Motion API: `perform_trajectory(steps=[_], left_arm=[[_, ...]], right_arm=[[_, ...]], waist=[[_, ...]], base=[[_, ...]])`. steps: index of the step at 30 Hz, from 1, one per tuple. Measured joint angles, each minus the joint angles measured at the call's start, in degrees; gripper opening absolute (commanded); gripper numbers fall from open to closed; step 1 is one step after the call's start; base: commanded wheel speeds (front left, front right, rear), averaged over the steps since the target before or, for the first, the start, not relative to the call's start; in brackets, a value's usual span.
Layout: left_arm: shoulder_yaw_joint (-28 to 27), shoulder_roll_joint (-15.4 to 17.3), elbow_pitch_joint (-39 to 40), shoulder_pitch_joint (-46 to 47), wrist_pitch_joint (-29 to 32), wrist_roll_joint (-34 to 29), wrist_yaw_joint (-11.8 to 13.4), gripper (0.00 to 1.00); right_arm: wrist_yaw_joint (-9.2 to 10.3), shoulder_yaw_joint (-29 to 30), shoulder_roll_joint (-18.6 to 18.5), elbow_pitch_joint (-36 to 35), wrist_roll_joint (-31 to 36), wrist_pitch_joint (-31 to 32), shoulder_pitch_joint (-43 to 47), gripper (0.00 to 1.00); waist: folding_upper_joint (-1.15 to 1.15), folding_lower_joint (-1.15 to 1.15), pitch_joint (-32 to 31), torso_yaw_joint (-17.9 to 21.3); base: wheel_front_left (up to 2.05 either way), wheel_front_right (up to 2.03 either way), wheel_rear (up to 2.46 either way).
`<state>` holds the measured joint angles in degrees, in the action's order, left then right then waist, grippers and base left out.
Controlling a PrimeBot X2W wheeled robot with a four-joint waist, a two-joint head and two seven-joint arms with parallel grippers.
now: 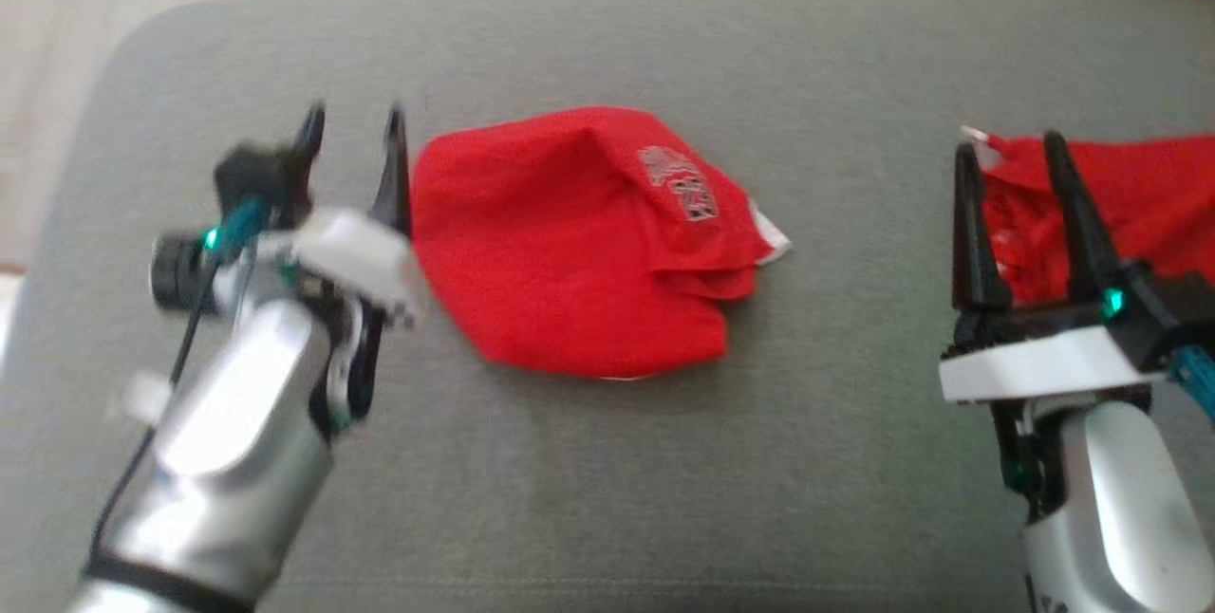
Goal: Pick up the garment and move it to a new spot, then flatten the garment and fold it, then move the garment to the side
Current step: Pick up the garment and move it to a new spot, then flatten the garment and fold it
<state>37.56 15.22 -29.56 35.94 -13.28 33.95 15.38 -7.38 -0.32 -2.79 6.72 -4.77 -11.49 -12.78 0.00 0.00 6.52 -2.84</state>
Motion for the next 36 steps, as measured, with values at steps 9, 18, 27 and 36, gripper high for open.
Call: perform_trajectory(steps=[9,18,27,36], left_arm=[[0.87,3.97,8.77,-15.04,-1.01,-3.25,1.12,1.0],[-7.24,1.37,22.63,-25.46,-1.03,-10.42,3.65,1.0],[-11.74,-2.41,23.76,-28.75,-1.03,-15.12,-0.79,1.0],[-13.6,-6.22,21.34,-28.15,-1.03,-17.63,-4.81,1.0]], right_arm=[[0.0,1.15,0.04,1.59,0.76,0.13,4.48,1.0],[0.0,0.77,0.07,1.85,-0.29,-0.2,7.58,1.0],[0.0,1.16,0.07,3.78,-0.15,1.01,7.64,1.0],[0.0,1.83,0.07,15.78,-0.94,8.06,1.79,1.0]], waist=[[0.0,0.0,-2.85,-6.79],[0.0,0.0,-4.81,-8.7],[0.0,0.0,-4.29,-8.48],[0.0,0.0,-0.28,-10.15]], base=[[0.0,0.0,0.0],[0.0,0.0,0.0],[0.0,0.0,0.0],[0.0,0.0,0.0]])
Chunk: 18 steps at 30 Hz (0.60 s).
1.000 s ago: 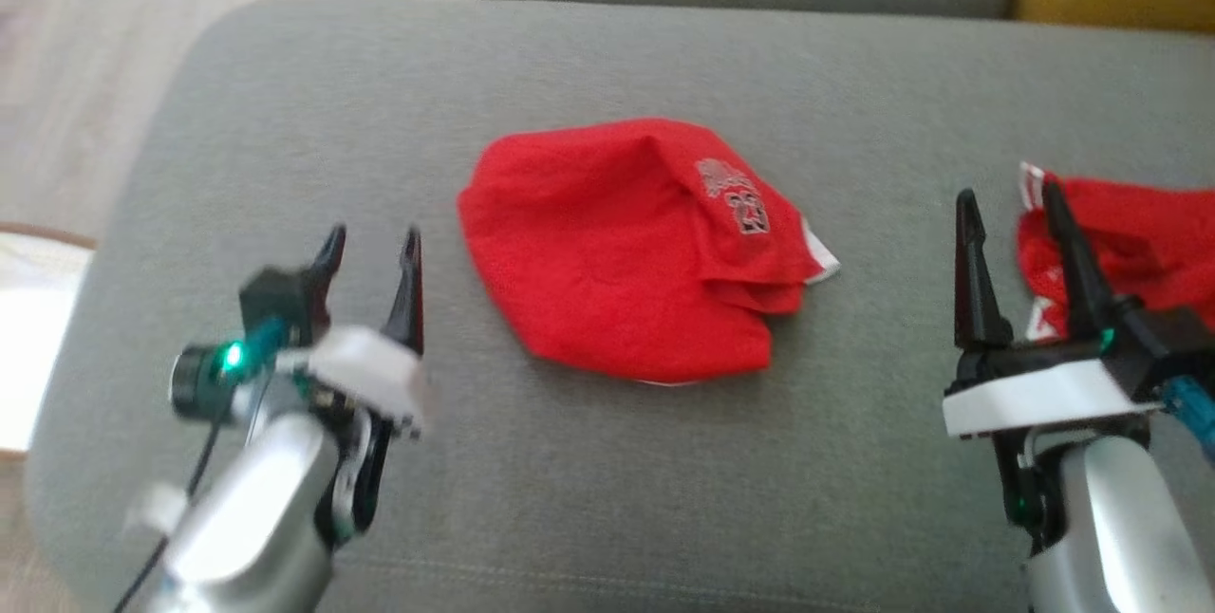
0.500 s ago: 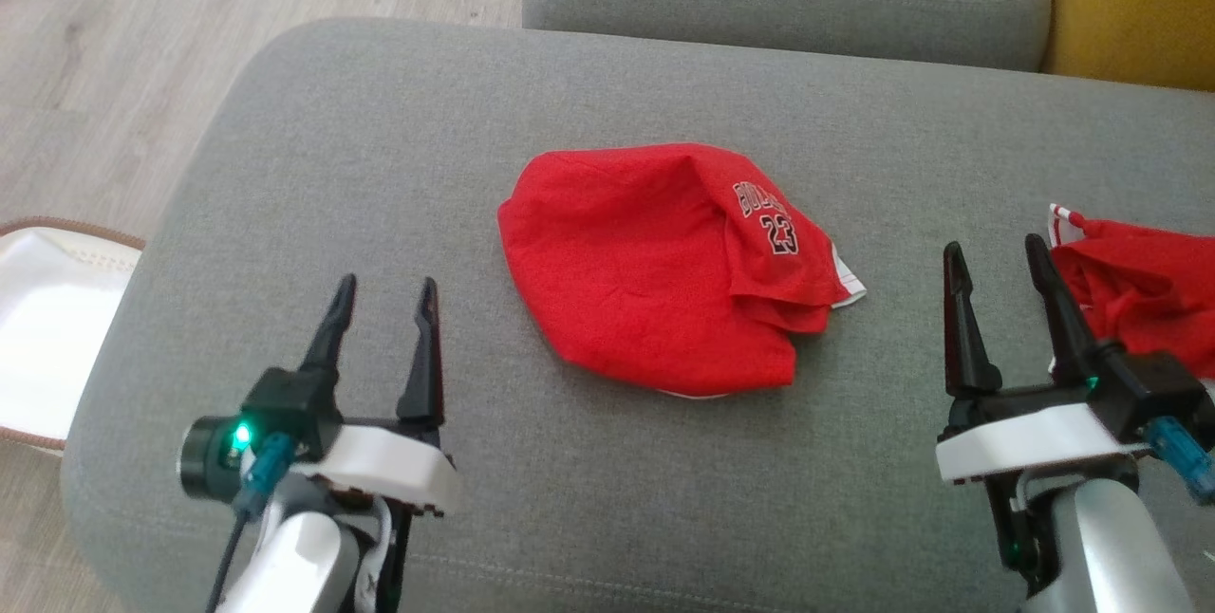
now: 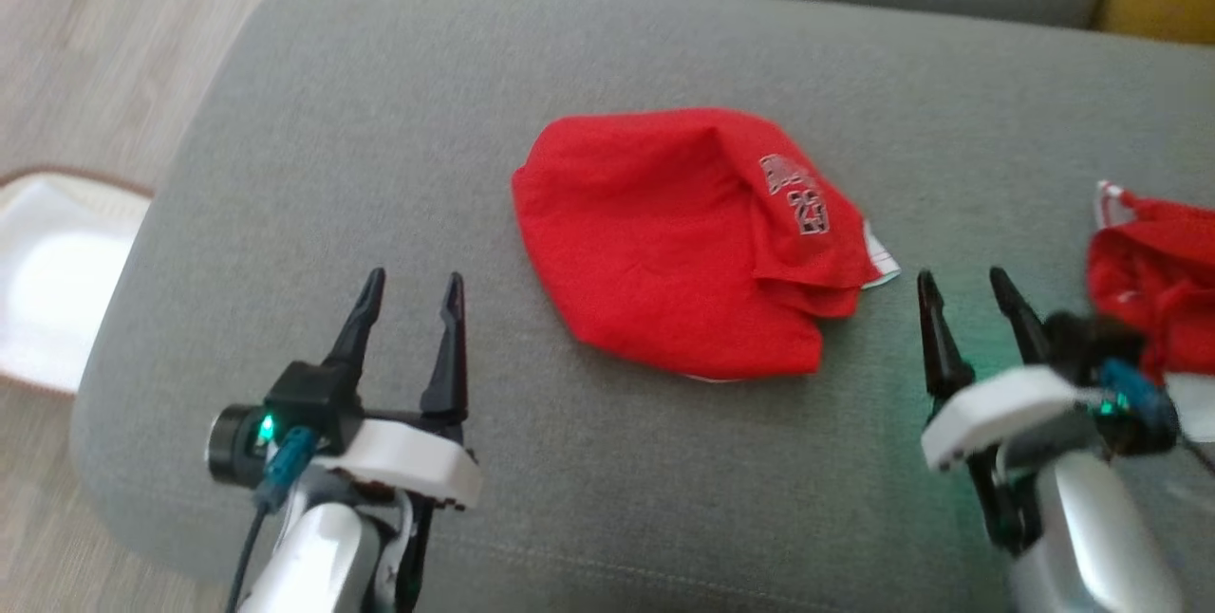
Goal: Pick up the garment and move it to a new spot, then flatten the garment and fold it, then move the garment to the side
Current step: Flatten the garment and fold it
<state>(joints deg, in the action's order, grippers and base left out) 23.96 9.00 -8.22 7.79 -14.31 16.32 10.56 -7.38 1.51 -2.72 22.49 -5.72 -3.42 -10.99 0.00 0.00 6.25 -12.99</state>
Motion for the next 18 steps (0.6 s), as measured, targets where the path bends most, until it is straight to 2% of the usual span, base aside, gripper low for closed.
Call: perform_trajectory(steps=[10,14,15,16,18], left_arm=[[-1.93,-3.31,-1.69,3.39,-0.01,-2.24,-3.53,1.0],[-3.1,-4.16,-2.16,3.44,-0.16,-2.66,-4.11,1.0],[-3.43,-4.36,-2.33,3.44,-0.16,-2.74,-4.37,1.0],[-3.89,-4.52,-2.48,3.44,-0.16,-3.0,-4.55,1.0],[-4.22,-4.6,-2.6,3.46,-0.16,-3.23,-4.6,1.0]], right_arm=[[0.0,4.57,-0.08,17.5,0.11,1.93,-12.3,1.0],[0.0,3.56,-0.36,21.81,-0.35,0.89,-15.3,1.0],[0.0,2.85,-0.49,22.68,-0.33,0.81,-16.21,0.11],[0.0,2.25,-0.52,23.4,0.01,0.27,-16.99,0.0],[0.0,1.76,-0.52,24.16,0.8,-0.21,-17.62,0.0]], waist=[[0.0,0.0,5.72,-4.19],[0.0,0.0,6.92,-5.27],[0.0,0.0,7.04,-5.33],[0.0,0.0,7.07,-5.26],[0.0,0.0,7.05,-5.13]], base=[[0.0,0.0,0.0],[0.0,0.0,0.0],[0.0,0.0,0.0],[0.0,0.0,0.0],[0.0,0.0,0.0]])
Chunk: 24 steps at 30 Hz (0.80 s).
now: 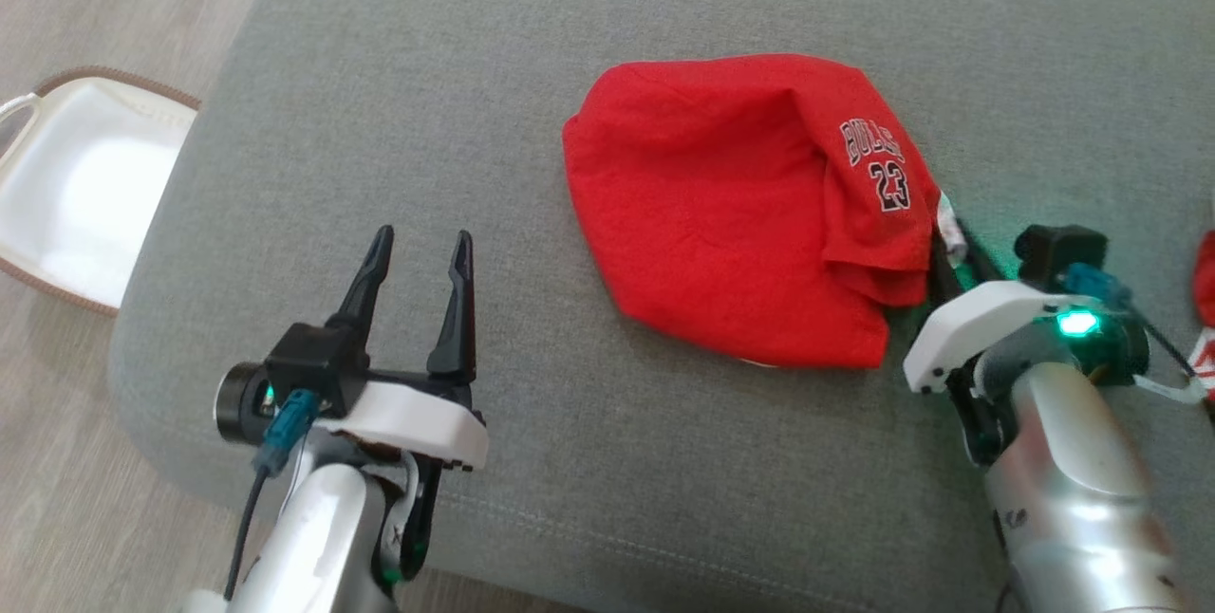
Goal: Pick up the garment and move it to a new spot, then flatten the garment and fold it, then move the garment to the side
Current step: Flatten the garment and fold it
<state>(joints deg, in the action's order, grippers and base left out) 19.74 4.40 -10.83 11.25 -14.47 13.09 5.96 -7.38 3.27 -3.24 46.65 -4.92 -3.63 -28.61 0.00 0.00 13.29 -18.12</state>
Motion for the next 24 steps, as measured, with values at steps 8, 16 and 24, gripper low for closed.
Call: perform_trajectory(steps=[8,16,24], left_arm=[[-0.73,-1.08,-0.45,0.0,0.0,-1.02,-1.23,1.0],[-1.88,-1.43,-0.41,-0.02,0.0,-1.42,-1.55,1.0],[-2.05,-1.65,-0.29,-0.01,0.0,-1.41,-2.02,1.0]], right_arm=[[0.0,1.26,-1.52,1.57,7.21,-1.93,-3.78,0.0],[0.0,1.23,-8.18,-1.45,11.6,-1.91,-15.82,0.0],[0.0,2.77,-8.17,0.02,13.69,-3.39,-19.63,0.4]], waist=[[0.0,0.0,-1.23,1.91],[0.0,0.0,-1.62,3.94],[0.0,0.0,-1.61,4.78]], base=[[0.0,0.0,0.0],[0.0,0.0,0.0],[0.0,0.0,0.0]])
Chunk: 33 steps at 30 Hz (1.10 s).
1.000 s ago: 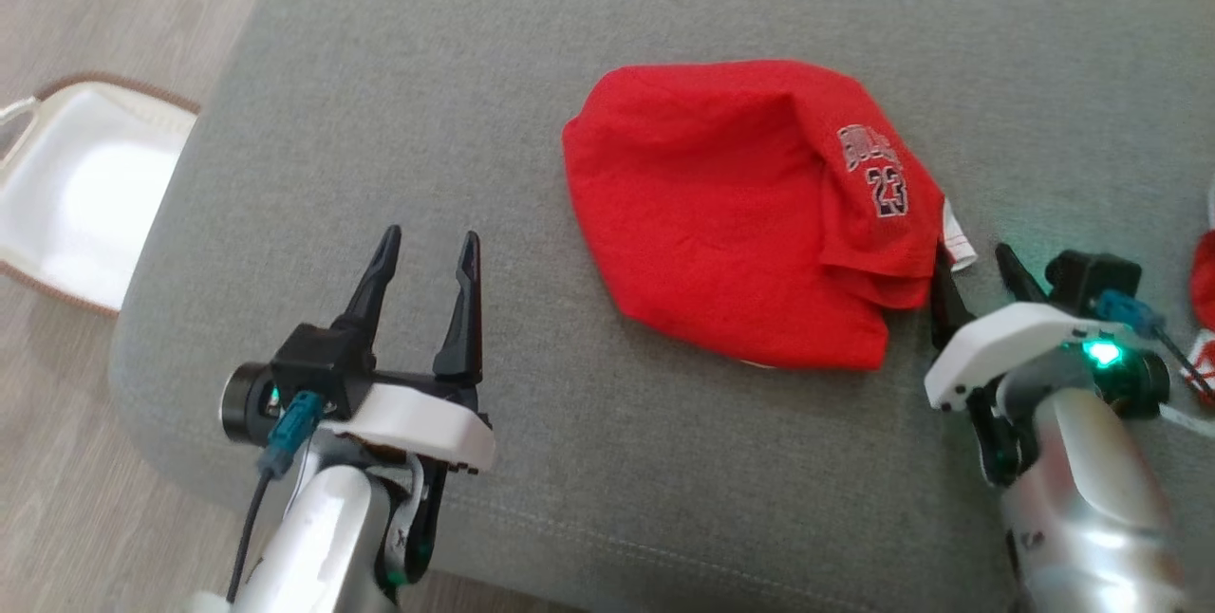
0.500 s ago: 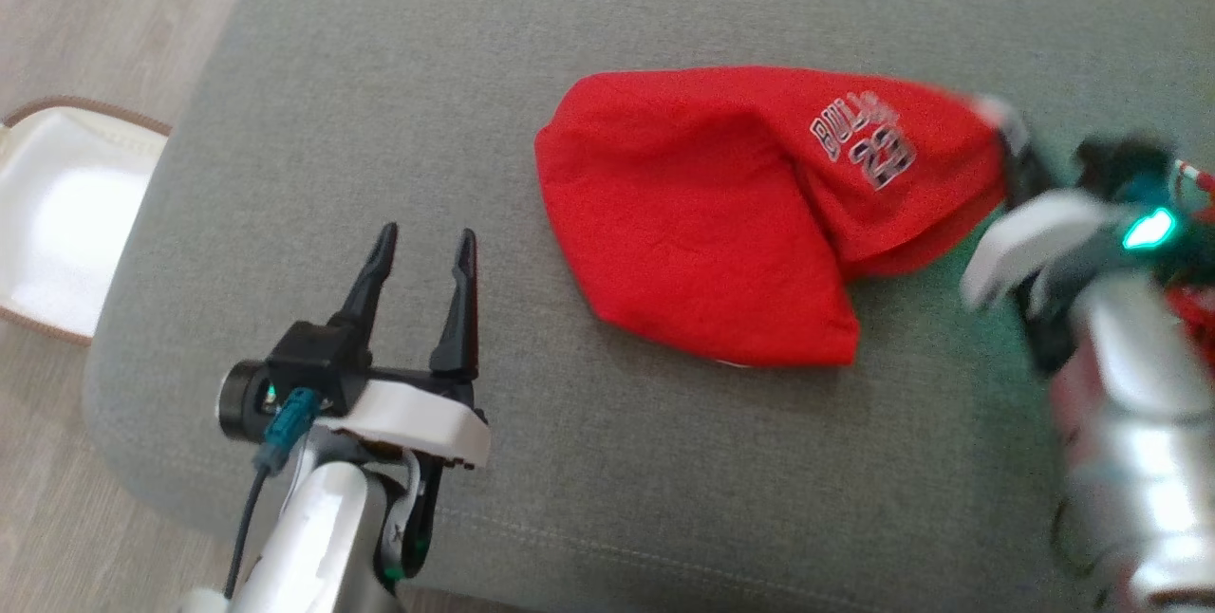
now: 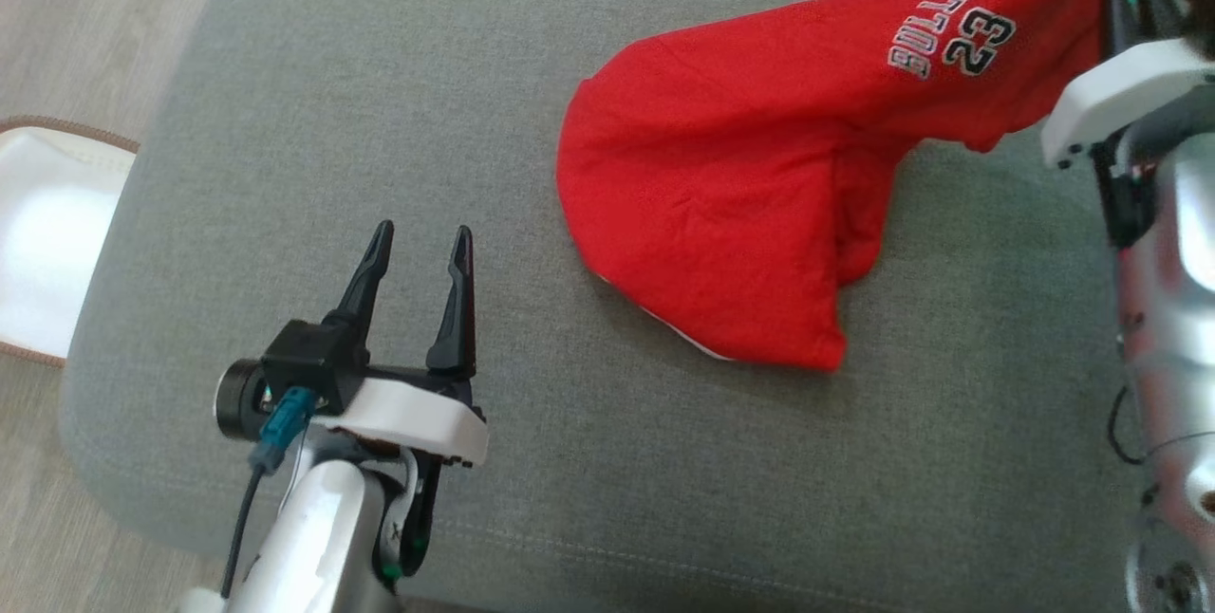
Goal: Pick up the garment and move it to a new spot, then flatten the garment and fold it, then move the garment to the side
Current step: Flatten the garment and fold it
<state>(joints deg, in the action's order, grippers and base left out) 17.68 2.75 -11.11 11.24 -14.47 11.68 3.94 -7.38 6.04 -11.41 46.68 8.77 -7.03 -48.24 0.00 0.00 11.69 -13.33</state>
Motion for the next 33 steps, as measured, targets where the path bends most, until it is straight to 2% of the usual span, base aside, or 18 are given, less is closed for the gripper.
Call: perform_trajectory(steps=[1,5,13,23,28,33], left_arm=[[-0.03,0.0,0.0,0.0,0.0,0.0,0.0,1.0],[-0.14,-0.02,0.0,-0.04,0.0,-0.01,-0.23,1.0],[-1.69,-0.02,0.48,-0.53,0.0,0.08,-0.23,1.0],[-1.68,-0.03,1.98,-0.69,-0.01,0.49,0.11,1.0],[-1.86,-0.03,2.56,-1.15,-0.01,0.49,0.18,1.0],[-1.83,-0.03,3.12,-2.18,-0.01,0.51,0.43,1.0]], right_arm=[[0.0,0.03,0.3,0.57,0.52,-0.45,-0.07,1.0],[0.0,0.33,3.71,3.09,0.91,-3.12,0.45,1.0],[0.0,-0.53,6.21,0.99,-1.77,-6.31,6.24,1.0],[-0.01,-4.03,7.5,-13.77,-9.05,-6.91,20.17,1.0],[0.0,-5.73,7.92,-21.51,-14.23,-6.62,28.27,1.0],[0.0,-6.26,8.11,-25.65,-15.55,-6.04,34.55,1.0]], waist=[[0.0,0.0,-0.01,0.09],[0.0,0.0,-0.76,0.73],[0.0,0.0,-3.07,3.65],[0.0,0.0,-4.82,8.61],[0.0,0.0,-4.54,9.68],[0.0,0.0,-4.52,9.8]], base=[[0.0,0.0,0.0],[0.0,0.0,0.0],[0.0,0.0,0.0],[0.0,0.0,0.0],[0.0,0.0,0.0],[0.0,0.0,0.0]])
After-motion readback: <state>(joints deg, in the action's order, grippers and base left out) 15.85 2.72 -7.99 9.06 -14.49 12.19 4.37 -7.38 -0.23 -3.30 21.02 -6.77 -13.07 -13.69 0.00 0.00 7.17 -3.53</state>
